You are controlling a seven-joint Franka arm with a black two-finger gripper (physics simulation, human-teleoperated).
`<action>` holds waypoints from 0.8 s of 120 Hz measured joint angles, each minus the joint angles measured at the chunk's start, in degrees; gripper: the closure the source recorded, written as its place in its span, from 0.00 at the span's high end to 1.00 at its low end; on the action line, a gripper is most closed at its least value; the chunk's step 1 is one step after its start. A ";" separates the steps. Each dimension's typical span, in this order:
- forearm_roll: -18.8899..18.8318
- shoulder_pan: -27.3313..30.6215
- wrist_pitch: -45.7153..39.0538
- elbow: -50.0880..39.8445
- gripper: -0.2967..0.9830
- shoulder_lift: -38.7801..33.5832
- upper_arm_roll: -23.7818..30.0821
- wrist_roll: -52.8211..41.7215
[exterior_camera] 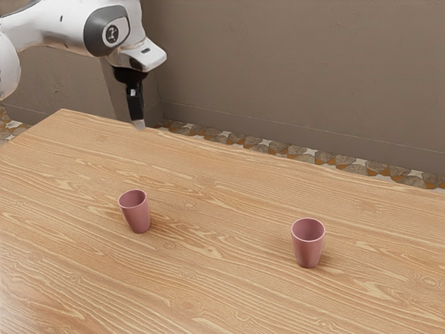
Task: Place the right cup onto the left cup
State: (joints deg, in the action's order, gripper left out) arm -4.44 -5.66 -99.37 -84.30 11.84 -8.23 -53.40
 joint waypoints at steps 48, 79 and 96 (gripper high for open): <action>1.06 -14.82 -5.26 0.12 0.77 6.11 -0.26 -0.24; 1.48 -22.40 -10.92 -0.06 0.77 10.81 -0.28 0.51; 1.46 -24.73 -13.57 4.61 0.77 17.16 -0.37 0.64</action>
State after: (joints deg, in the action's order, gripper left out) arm -2.98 -30.39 -112.93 -79.69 29.00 -8.60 -52.77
